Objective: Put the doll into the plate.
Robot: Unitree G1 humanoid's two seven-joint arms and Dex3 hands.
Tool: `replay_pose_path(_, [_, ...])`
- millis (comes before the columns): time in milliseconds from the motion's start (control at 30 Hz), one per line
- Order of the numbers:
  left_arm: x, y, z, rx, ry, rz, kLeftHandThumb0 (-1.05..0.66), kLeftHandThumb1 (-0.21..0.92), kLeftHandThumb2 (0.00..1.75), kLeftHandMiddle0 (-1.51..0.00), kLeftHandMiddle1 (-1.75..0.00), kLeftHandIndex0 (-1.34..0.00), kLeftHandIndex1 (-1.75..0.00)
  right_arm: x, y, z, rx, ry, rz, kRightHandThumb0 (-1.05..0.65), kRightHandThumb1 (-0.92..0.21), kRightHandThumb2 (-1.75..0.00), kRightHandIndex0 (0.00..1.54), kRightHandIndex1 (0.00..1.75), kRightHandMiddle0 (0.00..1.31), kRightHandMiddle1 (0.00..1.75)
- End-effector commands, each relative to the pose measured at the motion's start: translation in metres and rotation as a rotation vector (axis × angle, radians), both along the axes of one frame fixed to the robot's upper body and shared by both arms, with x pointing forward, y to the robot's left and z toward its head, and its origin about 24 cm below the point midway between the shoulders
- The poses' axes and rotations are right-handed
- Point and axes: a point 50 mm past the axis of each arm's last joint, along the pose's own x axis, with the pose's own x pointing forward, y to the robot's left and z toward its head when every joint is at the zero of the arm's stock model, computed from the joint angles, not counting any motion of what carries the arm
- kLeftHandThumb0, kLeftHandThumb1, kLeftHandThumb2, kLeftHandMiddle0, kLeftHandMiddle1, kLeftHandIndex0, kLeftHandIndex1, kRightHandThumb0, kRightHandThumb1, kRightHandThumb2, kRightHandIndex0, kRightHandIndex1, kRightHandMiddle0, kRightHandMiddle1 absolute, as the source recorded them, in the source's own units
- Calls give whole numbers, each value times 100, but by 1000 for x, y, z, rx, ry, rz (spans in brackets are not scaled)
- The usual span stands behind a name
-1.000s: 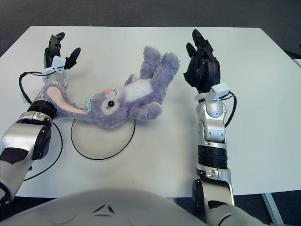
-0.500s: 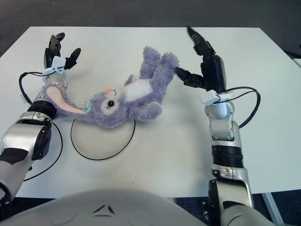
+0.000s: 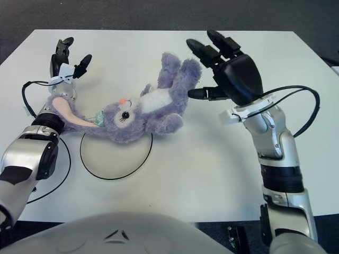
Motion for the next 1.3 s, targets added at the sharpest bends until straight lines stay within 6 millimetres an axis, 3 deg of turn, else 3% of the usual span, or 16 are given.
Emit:
replay_pose_path(0, [5, -8, 9, 7, -26, -25, -55, 92, 27, -50, 0, -37, -40, -3, 3, 0, -62, 10, 6, -65, -92, -39, 14, 0, 28, 0])
replay_pose_path(100, [9, -22, 16, 1, -50, -74, -55, 92, 27, -50, 0, -37, -40, -8, 10, 2, -157, 13, 26, -64, -92, -34, 11, 0, 27, 0])
replay_pose_path(467, [10, -27, 18, -6, -67, -96, -54, 92, 26, -51, 0, -37, -41, -9, 13, 3, -188, 22, 35, -64, -92, -30, 9, 0, 27, 0])
replay_pose_path(600, [11, -39, 23, 28, -97, -145, -54, 92, 27, -53, -1, -37, -41, -21, 16, 12, -306, 24, 79, -64, -92, -28, 7, 0, 24, 0])
replay_pose_path(1267, [11, -46, 21, 34, -99, -165, -54, 92, 28, -55, -1, -38, -42, -29, 19, 5, -448, 70, 175, -62, -92, -32, 3, 0, 21, 0])
